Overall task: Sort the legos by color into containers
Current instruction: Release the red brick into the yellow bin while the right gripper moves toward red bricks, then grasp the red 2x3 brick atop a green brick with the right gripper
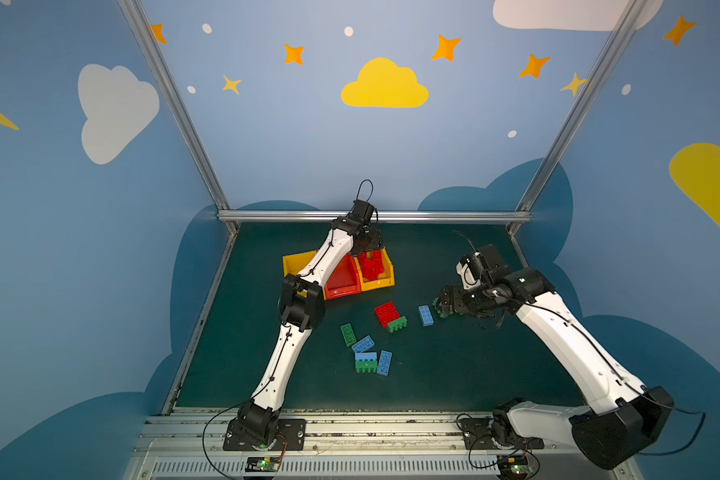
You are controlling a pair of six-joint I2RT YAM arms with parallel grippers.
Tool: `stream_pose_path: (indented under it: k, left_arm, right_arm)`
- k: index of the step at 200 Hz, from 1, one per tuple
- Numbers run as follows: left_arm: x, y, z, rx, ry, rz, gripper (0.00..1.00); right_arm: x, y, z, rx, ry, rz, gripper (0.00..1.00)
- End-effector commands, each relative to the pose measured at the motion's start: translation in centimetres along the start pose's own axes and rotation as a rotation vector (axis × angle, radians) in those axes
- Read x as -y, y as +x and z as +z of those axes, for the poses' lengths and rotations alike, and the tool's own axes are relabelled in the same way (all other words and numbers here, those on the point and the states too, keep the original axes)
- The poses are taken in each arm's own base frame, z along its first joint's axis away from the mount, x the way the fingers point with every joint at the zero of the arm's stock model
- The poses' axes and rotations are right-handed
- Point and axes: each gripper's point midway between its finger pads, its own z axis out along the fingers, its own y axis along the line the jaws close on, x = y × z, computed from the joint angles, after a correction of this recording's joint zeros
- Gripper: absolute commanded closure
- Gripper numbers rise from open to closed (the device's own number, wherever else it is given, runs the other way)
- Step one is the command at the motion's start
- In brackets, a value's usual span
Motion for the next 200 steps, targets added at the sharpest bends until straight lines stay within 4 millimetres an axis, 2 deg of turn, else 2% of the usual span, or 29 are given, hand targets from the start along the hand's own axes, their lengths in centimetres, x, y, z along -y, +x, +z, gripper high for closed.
stream_pose_path:
  k: [1,26,40,53,60,80,100,118,120,146,170,200]
  left_arm:
    - [2.3,-1.5,-3.4,0.034,0.082,0.013,0.15]
    - [3.2,-2.0,-6.7,0.070,0.104,0.049,0.00]
    - [3.3,-2.0,-9.1,0.098,0.106,0.072,0.00]
    - [2.2,-1.6,-10.8,0.114,0.075,0.079,0.00]
    - [1.6,-1.6,-12.3,0.133,0.061,0.078,0.00]
    - [-1.6,0.1,-15.0,0.153,-0.002,0.043,0.00]
    - [-5.8,3.1,-17.4,0.182,-0.061,-0.015,0.00]
    - [-10.4,7.2,-18.6,0.180,-0.121,-0.097,0.00]
    - [-10.7,7.6,-19.2,0.191,-0.122,-0.104,0.00]
    - [-15.9,13.1,-21.5,0.234,-0.227,-0.185,0.00]
    - [-18.8,17.1,-22.5,0.249,-0.275,-0.224,0.00]
    - [-20.6,19.6,-23.6,0.284,-0.289,-0.278,0.00]
  right_arm:
    - [-0.1,-0.7,-0.5,0.022,-0.001,0.014,0.06]
    - [-1.2,-1.3,1.1,-0.008,-0.039,-0.015,0.06]
    - [-1.9,-1.6,2.3,-0.033,-0.059,-0.036,0.06]
    - [-2.8,-2.1,3.4,-0.053,-0.074,-0.068,0.06]
    - [-3.3,-2.3,4.1,-0.066,-0.079,-0.087,0.06]
    - [-4.8,-2.8,5.9,-0.109,-0.096,-0.138,0.06]
    - [-6.6,-3.1,7.7,-0.143,-0.115,-0.192,0.06]
    - [-8.3,-3.1,9.4,-0.168,-0.129,-0.245,0.06]
    - [-8.4,-3.1,9.6,-0.170,-0.130,-0.250,0.06]
    - [-10.6,-3.4,11.9,-0.205,-0.128,-0.319,0.06]
    - [-12.5,-2.7,14.0,-0.244,-0.132,-0.372,0.06]
    - [-13.6,-1.5,16.6,-0.291,-0.101,-0.450,0.06]
